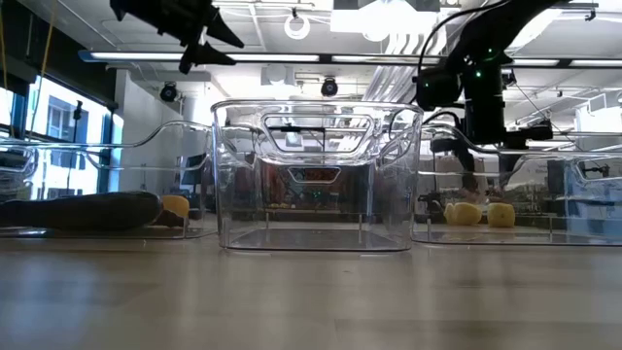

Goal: Sort produce into baskets
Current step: Put the lemon into the right transparent bin

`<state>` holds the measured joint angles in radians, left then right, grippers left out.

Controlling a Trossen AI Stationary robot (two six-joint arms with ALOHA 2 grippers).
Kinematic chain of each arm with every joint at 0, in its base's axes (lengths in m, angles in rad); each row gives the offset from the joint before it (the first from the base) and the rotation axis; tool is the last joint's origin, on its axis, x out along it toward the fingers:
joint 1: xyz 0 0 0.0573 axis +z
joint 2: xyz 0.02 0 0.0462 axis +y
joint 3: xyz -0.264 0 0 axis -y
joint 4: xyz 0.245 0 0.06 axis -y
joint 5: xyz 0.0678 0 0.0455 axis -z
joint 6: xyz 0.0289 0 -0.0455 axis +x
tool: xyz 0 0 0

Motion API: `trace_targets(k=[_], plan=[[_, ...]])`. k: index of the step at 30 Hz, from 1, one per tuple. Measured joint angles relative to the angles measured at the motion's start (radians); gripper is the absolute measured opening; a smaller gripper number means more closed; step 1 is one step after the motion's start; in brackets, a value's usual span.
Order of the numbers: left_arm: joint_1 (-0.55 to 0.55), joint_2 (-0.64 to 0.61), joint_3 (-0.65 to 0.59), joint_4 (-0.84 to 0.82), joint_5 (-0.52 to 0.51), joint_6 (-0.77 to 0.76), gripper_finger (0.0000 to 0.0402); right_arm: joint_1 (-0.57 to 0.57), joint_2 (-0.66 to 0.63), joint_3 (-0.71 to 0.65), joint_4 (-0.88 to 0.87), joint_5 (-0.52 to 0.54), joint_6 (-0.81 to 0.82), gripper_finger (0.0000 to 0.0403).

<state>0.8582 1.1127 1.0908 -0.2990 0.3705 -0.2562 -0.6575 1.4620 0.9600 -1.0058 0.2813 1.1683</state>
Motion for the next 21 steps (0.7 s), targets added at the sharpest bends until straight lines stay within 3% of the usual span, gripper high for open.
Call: trace_targets(k=[6, 9, 17, 21], plan=[[0.026, 0.000, 0.000, 0.015, 0.005, -0.001, 0.0207, -0.005, 0.000, 0.000, 0.005, 0.067, -0.089, 0.0211], [0.026, 0.000, 0.000, 0.015, 0.005, -0.001, 0.0207, -0.018, -0.001, 0.000, 0.001, 0.115, -0.035, 0.0215], [0.026, 0.000, 0.000, 0.013, 0.005, -0.038, 0.0207, -0.091, -0.001, 0.000, 0.022, 0.200, -0.045, 0.0294], [0.026, 0.000, 0.000, 0.013, 0.005, -0.038, 0.0207, -0.104, -0.001, 0.000, 0.022, 0.159, -0.082, 0.0312]])
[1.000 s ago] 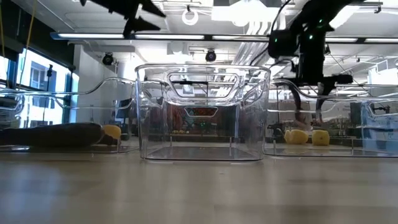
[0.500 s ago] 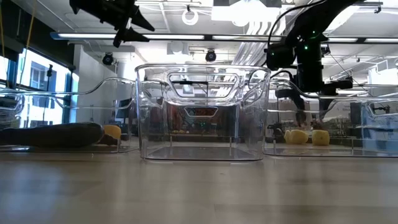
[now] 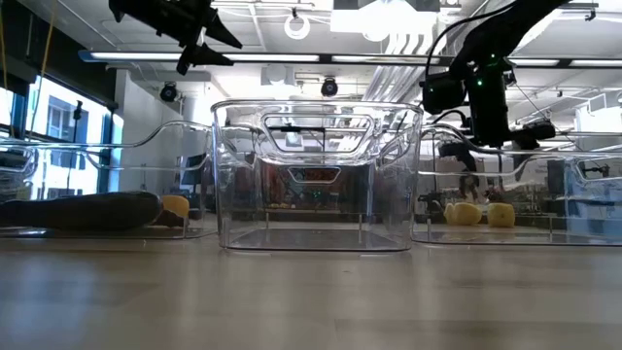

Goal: Sort produce into baskets
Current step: Put the lemon into the right transparent bin

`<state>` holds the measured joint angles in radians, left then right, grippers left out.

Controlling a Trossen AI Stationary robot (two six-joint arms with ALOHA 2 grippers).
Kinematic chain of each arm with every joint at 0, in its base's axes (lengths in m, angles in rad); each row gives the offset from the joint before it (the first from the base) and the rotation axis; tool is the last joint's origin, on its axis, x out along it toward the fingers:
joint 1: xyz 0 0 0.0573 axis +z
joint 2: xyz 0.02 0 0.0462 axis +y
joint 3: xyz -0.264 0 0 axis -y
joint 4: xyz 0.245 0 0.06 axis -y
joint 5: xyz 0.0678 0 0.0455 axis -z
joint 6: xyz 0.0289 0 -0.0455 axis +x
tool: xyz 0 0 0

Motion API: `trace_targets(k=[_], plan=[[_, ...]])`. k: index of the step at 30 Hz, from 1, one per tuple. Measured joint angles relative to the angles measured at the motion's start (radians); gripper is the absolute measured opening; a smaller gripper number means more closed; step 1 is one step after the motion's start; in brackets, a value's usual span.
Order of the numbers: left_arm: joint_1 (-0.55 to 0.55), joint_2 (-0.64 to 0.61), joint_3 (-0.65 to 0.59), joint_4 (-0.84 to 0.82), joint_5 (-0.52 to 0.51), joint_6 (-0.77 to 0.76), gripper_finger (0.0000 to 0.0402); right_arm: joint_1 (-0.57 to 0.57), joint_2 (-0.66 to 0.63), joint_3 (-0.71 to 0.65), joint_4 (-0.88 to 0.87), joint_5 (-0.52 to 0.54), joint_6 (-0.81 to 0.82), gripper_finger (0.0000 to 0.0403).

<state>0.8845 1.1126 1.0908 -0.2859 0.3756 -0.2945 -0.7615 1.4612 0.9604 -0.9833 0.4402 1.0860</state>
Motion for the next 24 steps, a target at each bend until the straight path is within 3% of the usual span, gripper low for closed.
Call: trace_targets(k=[3, 14, 19, 24], plan=[[0.000, 0.000, 0.000, 0.000, 0.000, -0.011, 0.0207, 0.004, 0.000, 0.000, 0.006, -0.040, -0.020, 0.0314], [0.000, 0.000, 0.000, -0.001, 0.000, -0.044, 0.0207, 0.000, -0.001, -0.043, 0.053, 0.058, 0.006, 0.0314], [-0.001, 0.000, 0.000, -0.001, -0.001, -0.064, 0.0207, -0.043, -0.001, -0.144, 0.165, 0.052, 0.088, 0.0314], [-0.001, 0.000, 0.000, -0.001, -0.002, -0.062, 0.0207, -0.074, -0.001, -0.207, 0.356, 0.055, 0.038, 0.0314]])
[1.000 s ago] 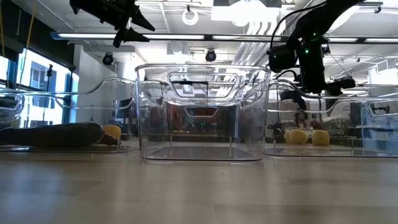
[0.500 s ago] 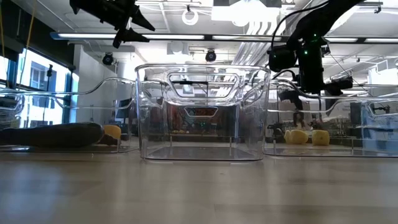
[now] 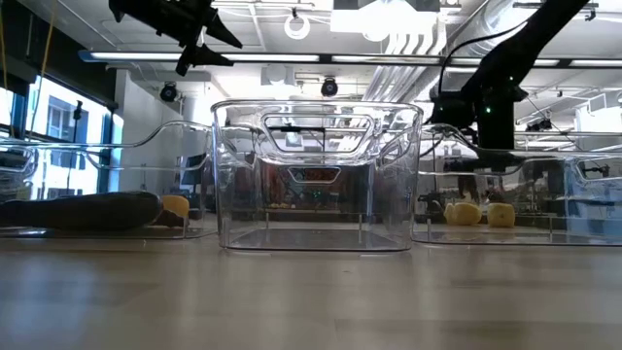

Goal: Sort produce into baskets
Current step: Put the lemon into the right transparent bin

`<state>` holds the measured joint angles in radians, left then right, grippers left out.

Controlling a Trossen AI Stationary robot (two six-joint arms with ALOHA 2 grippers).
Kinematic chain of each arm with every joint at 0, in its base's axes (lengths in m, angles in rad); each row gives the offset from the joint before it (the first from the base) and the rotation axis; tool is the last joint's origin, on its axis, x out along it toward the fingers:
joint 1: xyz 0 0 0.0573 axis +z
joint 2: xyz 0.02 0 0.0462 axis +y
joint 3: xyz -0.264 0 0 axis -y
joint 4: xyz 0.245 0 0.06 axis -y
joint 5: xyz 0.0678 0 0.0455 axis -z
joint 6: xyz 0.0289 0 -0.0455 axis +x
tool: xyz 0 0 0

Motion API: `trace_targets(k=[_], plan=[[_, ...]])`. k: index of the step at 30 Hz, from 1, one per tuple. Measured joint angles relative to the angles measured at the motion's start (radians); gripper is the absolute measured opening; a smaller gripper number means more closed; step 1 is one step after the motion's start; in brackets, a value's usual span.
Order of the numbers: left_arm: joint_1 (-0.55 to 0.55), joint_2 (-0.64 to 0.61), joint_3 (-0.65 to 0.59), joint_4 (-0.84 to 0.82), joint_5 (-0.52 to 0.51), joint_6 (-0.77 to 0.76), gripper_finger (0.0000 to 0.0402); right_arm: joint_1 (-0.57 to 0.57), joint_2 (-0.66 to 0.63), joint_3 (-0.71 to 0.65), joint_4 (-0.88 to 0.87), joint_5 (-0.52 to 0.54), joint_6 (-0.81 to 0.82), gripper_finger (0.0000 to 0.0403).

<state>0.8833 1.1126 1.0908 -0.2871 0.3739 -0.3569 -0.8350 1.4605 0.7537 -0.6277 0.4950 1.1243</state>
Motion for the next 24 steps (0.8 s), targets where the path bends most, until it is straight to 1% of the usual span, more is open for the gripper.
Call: trace_targets(k=[2, 9, 15, 18, 21, 24], plan=[[0.000, 0.000, 0.000, 0.000, 0.000, 0.000, 0.0207, -0.015, 0.000, -0.015, 0.031, -0.001, -0.002, 0.0314], [0.000, 0.000, 0.000, 0.000, 0.000, 0.000, 0.0207, -0.073, 0.000, -0.017, 0.016, 0.014, 0.009, 0.0314], [0.000, 0.000, 0.000, 0.000, 0.000, 0.000, 0.0207, -0.099, 0.000, -0.017, 0.019, -0.019, -0.005, 0.0314], [0.000, 0.000, 0.000, 0.000, 0.000, -0.006, 0.0207, -0.109, 0.006, -0.017, 0.022, -0.054, -0.003, 0.0314], [0.000, 0.000, 0.000, 0.000, -0.001, -0.005, 0.0207, -0.121, 0.042, -0.017, 0.025, -0.103, 0.001, 0.0314], [0.000, 0.000, 0.000, 0.000, -0.001, -0.006, 0.0207, -0.121, 0.086, -0.017, 0.031, -0.108, -0.006, 0.0314]])
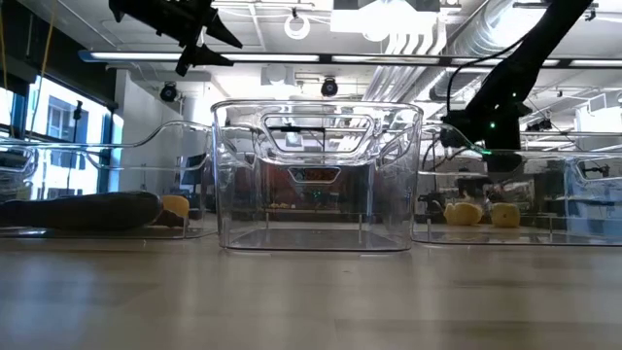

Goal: Sort produce into baskets
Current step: Put the lemon into the right transparent bin

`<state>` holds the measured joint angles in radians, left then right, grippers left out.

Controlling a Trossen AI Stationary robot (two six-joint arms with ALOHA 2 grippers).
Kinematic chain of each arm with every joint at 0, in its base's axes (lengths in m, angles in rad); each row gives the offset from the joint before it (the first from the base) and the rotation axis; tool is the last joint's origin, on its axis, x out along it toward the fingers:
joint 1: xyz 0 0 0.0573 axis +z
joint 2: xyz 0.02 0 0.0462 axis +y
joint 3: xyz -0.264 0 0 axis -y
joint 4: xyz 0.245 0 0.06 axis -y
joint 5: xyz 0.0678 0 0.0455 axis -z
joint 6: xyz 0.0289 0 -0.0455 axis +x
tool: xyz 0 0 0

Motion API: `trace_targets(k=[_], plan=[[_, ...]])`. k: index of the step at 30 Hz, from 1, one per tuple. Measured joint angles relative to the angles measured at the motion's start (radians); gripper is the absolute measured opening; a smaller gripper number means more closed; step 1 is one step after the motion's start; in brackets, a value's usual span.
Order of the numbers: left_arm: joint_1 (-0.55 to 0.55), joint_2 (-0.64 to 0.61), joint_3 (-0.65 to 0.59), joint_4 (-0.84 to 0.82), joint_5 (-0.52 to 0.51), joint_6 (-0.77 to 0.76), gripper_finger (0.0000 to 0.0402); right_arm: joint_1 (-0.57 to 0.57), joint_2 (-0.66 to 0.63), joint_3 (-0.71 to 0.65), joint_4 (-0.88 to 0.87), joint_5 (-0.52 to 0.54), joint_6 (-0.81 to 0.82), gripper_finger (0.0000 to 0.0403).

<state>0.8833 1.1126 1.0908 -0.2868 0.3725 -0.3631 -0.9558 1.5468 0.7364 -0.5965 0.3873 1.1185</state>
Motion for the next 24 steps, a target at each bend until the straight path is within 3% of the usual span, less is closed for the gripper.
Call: trace_targets(k=[8, 16, 18, 24], plan=[[-0.001, 0.000, 0.000, 0.000, 0.000, -0.003, 0.0207, 0.000, 0.017, 0.000, -0.006, 0.023, -0.023, 0.0294], [-0.001, 0.000, 0.000, 0.000, 0.000, -0.055, 0.0207, 0.005, 0.007, 0.001, -0.092, 0.026, -0.153, 0.0156], [-0.001, 0.000, 0.000, 0.000, 0.000, -0.055, 0.0207, 0.023, -0.024, -0.003, -0.113, 0.015, -0.213, 0.0127], [0.000, 0.000, 0.000, 0.001, 0.000, -0.082, 0.0207, 0.115, -0.257, 0.003, -0.100, -0.024, -0.313, 0.0124]])
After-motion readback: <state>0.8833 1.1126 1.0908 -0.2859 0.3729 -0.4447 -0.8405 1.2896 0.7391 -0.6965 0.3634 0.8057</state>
